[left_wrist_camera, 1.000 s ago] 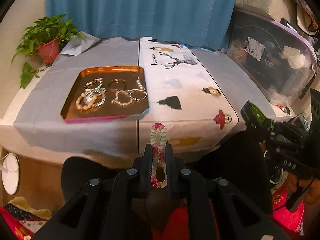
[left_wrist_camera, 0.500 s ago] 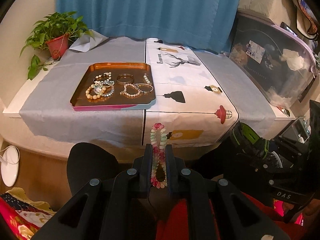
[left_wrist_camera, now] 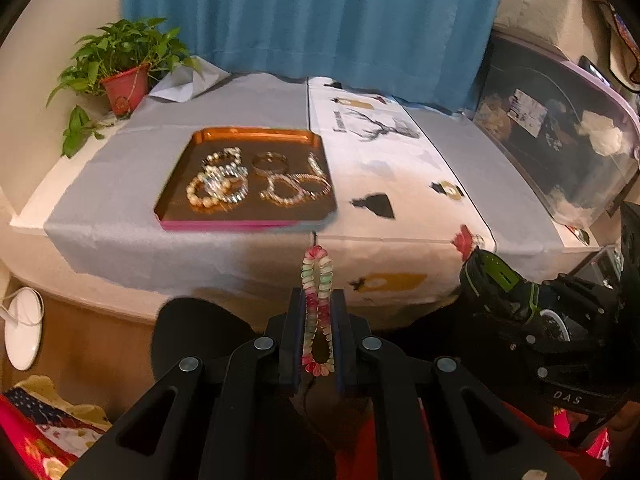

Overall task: Organize jewelry
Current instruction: 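Carry the green watch and multicolour bracelet with both tools over the orange tray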

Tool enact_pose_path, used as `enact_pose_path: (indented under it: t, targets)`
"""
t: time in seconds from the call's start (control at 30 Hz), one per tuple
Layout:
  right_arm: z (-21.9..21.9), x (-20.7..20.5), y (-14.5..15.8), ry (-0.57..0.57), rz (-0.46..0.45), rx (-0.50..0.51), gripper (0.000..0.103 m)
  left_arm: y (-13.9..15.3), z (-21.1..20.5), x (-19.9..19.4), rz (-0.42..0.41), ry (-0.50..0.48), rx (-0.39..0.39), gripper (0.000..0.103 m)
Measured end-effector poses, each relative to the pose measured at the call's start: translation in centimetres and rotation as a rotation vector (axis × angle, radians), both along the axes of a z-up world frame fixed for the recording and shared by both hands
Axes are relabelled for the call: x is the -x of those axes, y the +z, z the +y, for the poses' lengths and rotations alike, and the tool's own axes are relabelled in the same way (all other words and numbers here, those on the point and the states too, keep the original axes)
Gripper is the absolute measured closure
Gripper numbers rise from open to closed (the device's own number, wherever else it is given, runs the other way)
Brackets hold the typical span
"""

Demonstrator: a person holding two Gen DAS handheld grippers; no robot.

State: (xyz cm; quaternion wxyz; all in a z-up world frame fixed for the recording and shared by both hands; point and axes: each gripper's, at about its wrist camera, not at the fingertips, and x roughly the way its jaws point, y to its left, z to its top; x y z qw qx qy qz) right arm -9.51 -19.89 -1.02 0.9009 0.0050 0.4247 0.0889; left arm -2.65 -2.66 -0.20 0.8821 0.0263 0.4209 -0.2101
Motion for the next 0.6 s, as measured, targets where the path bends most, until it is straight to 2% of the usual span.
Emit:
enact_pose_path:
  t: [0.3,0.6]
  targets:
    - [1.4,-5.8,0.6,0.040,-0.015,0.012,0.050,2.0,1.0,-6.2,-0.065,0.041,-0.013,0.093]
    - [2.6,-13.8,0.7,0.061,-0.037,0.028,0.050,1.5,0.9,-13.5,-0.079,0.050,-0.029,0.093]
